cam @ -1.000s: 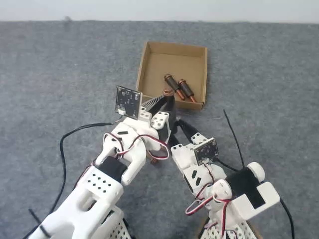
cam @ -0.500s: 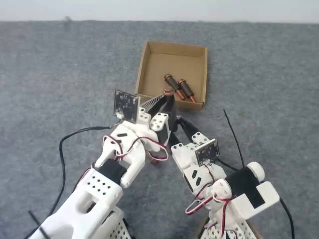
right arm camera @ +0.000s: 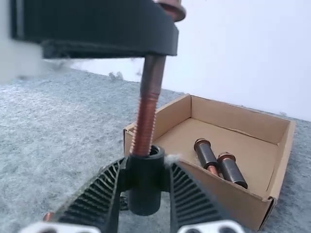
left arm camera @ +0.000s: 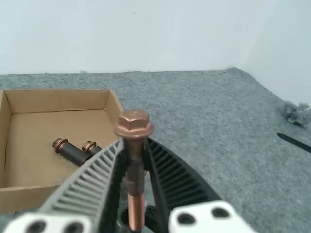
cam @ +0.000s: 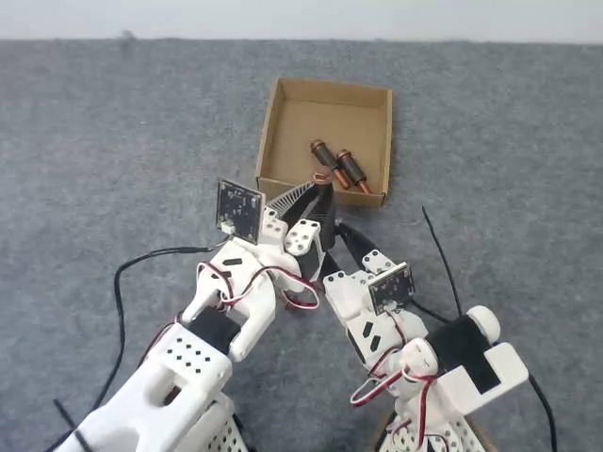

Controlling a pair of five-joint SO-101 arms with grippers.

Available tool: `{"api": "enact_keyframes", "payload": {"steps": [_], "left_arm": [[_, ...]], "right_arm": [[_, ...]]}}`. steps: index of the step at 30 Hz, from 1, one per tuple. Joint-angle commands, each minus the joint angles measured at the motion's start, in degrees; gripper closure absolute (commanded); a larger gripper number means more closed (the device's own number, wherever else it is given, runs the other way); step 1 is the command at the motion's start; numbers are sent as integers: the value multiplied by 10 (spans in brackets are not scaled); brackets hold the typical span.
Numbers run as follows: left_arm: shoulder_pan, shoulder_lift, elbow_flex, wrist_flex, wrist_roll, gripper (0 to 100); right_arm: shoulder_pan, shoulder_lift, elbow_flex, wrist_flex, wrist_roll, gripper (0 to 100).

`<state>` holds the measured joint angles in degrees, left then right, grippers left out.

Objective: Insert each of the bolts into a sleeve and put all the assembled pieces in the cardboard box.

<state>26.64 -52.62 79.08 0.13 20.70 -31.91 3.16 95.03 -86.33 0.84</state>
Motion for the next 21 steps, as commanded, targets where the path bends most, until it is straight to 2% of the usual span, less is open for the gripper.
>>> {"api": "enact_keyframes", "payload": {"steps": [1, 5, 13, 21], "left_arm": [[4, -5, 1, -18, 8, 987], [3, 2, 15, -71, 8, 987], [3, 109, 16, -188, 8, 987], [-4, 106, 21, -194, 8, 987]], "right_arm": [[8, -6, 12, -26, 12, 992], [9, -6, 12, -26, 12, 992], [11, -2, 12, -26, 12, 992], [11, -3, 12, -26, 13, 992]]}}
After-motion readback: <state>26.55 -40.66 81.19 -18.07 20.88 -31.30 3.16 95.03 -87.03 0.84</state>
